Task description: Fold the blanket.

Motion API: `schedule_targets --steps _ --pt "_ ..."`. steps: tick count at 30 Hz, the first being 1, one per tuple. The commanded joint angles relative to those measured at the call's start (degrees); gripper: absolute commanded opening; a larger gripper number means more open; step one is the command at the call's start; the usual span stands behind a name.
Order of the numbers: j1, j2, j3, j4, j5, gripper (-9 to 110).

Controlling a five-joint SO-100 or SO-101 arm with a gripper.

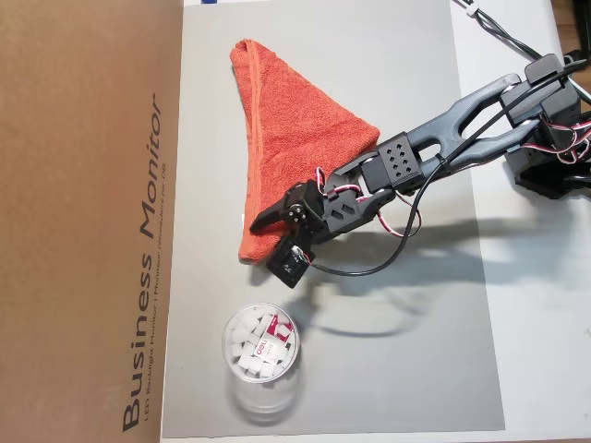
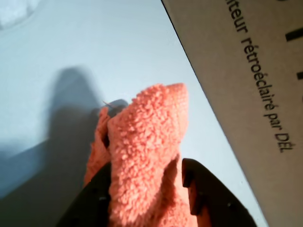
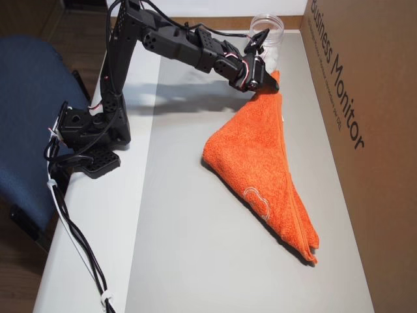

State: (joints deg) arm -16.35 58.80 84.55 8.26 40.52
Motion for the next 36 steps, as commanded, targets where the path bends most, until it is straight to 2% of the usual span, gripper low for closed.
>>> schedule_targets --steps 1,8,21,28,36 --pt "-1.67 1.41 -2.9 -1.14 4.13 13" --pt "-4.31 1.05 -2.9 -1.23 18.81 13" --pt "-7.12 0.97 -2.02 -0.26 35.68 13" --pt "-9.14 1.49 -1.93 -0.26 37.44 13" --pt "-10.63 5.27 -2.02 -0.35 33.13 13"
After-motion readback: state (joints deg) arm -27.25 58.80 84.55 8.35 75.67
